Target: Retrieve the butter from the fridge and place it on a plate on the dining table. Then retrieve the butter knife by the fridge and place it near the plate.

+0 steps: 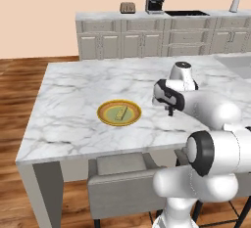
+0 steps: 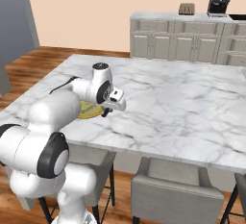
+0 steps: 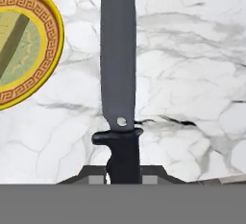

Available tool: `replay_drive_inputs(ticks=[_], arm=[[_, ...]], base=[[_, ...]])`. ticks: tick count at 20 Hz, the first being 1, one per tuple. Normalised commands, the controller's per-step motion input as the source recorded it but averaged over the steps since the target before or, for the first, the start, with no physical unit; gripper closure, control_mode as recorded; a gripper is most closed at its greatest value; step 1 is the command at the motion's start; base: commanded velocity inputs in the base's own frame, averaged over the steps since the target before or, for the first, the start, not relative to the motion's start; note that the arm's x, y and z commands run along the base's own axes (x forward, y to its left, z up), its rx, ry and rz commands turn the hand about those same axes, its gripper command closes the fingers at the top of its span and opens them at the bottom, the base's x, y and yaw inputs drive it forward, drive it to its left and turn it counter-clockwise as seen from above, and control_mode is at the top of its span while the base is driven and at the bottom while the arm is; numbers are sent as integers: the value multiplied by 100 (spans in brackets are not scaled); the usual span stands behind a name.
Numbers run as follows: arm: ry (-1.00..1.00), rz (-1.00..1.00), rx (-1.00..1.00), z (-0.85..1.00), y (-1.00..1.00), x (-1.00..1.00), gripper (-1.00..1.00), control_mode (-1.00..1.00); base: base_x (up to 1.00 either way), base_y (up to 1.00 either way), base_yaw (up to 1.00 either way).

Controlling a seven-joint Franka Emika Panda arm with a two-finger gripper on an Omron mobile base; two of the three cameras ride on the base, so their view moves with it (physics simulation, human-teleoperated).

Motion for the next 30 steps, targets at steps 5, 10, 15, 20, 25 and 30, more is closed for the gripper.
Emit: replay_drive_inputs(ticks=[5,10,15,20,25,30], arm=[[-6,-3,0,-55,0,42,100,-100],[-2,0,0,-38,3,24,100,-100],[0,0,0,-15,12,20,100,-100],[0,0,0,-42,3,21,100,-100],[-3,0,0,-38,0,31,100,-100],[0,0,1,-26,0,42,100,-100]], base=[[0,0,0],[0,0,0],[0,0,0],[0,0,0],[0,0,0],[0,0,0]])
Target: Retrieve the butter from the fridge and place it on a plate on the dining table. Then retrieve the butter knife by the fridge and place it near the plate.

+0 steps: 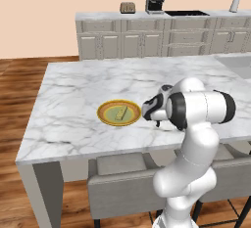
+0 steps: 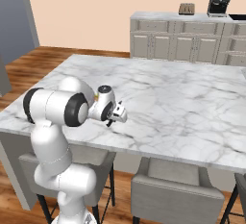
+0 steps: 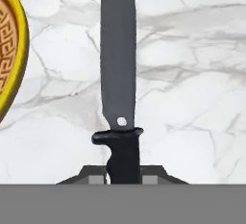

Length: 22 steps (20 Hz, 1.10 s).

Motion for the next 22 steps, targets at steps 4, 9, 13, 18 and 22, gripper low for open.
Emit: replay_drive_inputs(ticks=[4,9,13,18,22], arm=[[0,0,0,-17,0,55,100,-100],[0,0,0,-21,0,48,100,-100],[0,0,0,-28,0,29,100,-100],[0,0,0,-25,0,12,100,-100],[0,0,0,-17,0,7,-100,-100]], base=[[0,0,0],[0,0,0],[0,0,0],[0,0,0],[0,0,0]])
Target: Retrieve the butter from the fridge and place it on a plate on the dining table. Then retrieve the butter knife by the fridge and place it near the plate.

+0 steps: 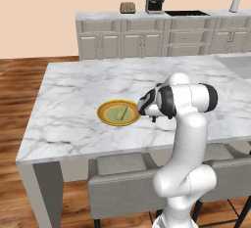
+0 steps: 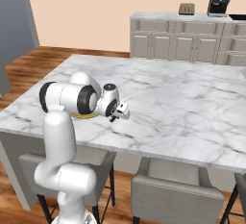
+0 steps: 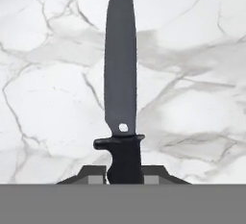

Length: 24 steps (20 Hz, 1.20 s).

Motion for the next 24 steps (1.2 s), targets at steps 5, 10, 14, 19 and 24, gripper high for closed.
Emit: replay_drive_inputs(ticks=[5,10,14,19,24], arm=[[0,0,0,-12,0,2,-100,-100],[0,0,0,-3,-1,1,-100,-100],[4,0,0,8,-5,0,-100,-100],[1,0,-3,14,0,0,-100,-100],[0,0,-1,64,-5,-26,-100,-100]], base=[[0,0,0],[0,0,0],[0,0,0],[0,0,0],[0,0,0]])
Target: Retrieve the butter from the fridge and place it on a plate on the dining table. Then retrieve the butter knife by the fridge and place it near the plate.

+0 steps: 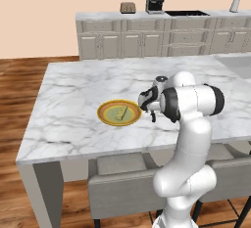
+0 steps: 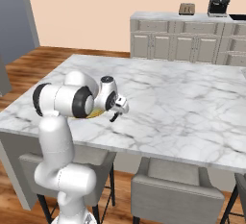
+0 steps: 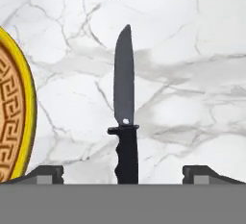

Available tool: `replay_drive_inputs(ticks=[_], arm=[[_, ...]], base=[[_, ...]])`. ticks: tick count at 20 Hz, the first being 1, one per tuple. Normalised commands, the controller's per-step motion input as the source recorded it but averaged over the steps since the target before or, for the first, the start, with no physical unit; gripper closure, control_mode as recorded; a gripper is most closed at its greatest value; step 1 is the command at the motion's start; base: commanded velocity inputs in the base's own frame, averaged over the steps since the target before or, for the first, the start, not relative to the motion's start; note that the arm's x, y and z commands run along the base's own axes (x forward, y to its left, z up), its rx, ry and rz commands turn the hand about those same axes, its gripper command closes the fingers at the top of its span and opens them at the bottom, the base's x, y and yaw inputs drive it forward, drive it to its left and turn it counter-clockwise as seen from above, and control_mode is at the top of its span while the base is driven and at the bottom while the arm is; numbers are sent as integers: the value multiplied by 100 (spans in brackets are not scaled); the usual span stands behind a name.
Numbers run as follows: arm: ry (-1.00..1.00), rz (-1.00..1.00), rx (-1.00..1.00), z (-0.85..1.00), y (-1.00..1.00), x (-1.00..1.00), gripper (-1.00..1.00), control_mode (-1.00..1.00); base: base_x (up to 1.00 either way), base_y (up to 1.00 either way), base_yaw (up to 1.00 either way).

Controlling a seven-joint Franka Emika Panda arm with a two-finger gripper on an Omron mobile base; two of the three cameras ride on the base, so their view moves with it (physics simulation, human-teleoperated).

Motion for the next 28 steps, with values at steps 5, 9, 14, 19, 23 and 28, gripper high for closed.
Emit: replay_drive_inputs(ticks=[5,9,14,19,23,28], arm=[[0,0,0,99,0,-64,-100,-100],[1,11,0,88,3,-91,-100,-100],[-7,24,0,51,33,-69,-100,-100],[-16,14,-8,3,84,-40,-100,-100],[8,1,-6,8,33,-14,-100,-100],[20,-27,-16,47,-8,-24,-100,-100]], base=[[0,0,0],[0,0,0],[0,0,0],[0,0,0],[0,0,0],[0,0,0]])
